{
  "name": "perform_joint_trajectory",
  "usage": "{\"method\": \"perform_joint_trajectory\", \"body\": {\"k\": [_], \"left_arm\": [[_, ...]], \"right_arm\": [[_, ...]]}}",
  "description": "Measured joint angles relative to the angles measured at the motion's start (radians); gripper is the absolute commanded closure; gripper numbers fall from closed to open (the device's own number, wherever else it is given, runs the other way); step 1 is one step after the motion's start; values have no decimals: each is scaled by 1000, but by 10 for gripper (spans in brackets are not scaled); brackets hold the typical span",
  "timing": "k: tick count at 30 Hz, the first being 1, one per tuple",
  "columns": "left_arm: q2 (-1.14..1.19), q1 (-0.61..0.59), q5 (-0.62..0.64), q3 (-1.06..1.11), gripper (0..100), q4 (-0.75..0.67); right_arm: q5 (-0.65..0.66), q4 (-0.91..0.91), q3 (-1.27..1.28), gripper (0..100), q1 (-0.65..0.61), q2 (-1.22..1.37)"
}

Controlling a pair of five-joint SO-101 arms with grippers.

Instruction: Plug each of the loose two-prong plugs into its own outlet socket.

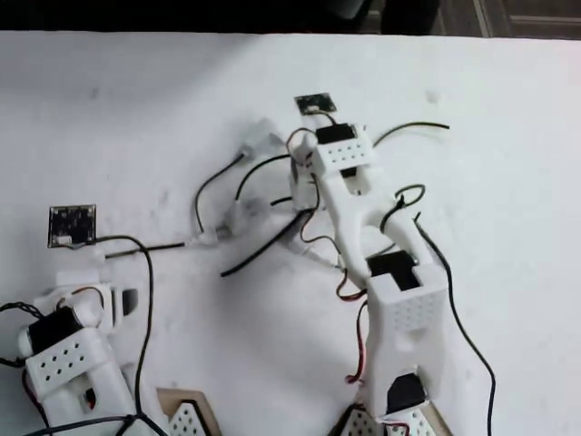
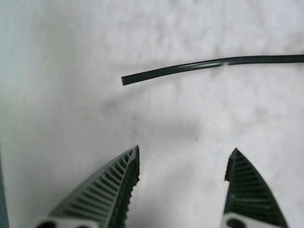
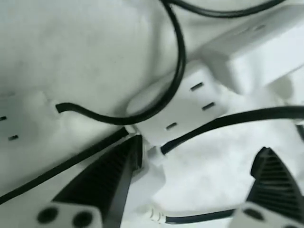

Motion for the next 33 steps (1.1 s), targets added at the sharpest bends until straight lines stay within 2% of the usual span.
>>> {"method": "perform_joint_trajectory", "body": {"k": [16,23,31,33], "left_arm": [[0,0,0,0,706,0],[0,0,0,0,706,0],[0,0,0,0,706,0],[0,0,0,0,706,0]], "right_arm": [[0,54,0,641,-141,0],[0,86,0,641,-163,0],[0,152,0,642,-262,0],[0,170,0,667,-282,-15]]}}
